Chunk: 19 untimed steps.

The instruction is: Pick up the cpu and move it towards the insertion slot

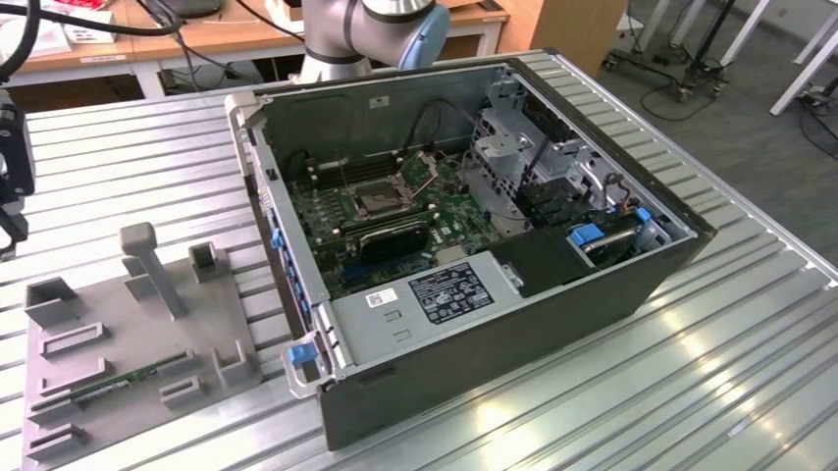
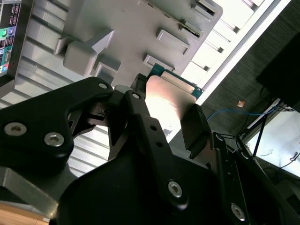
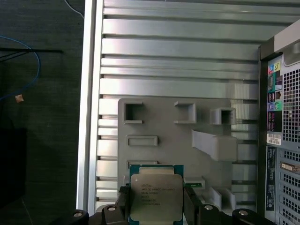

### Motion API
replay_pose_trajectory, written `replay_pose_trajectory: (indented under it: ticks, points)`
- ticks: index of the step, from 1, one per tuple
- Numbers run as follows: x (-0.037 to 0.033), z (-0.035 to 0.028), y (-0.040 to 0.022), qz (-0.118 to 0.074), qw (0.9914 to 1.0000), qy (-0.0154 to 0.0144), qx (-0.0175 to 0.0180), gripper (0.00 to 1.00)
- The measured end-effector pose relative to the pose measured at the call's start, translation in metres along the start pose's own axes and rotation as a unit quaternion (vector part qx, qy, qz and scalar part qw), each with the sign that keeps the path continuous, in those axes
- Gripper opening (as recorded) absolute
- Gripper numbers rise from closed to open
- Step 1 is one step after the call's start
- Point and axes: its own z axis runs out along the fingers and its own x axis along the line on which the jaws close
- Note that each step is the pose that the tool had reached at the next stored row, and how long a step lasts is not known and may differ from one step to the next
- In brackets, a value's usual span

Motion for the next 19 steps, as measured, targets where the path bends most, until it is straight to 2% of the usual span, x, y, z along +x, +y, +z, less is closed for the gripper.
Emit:
replay_pose_trajectory:
  ticks: [8, 19]
  points:
    - [-0.0025, 0.0000, -0.0001, 0.000, 1.00000, 0.0000, 0.0000, 0.54]
    - [-0.0127, 0.0000, -0.0003, 0.000, 1.00000, 0.0000, 0.0000, 0.54]
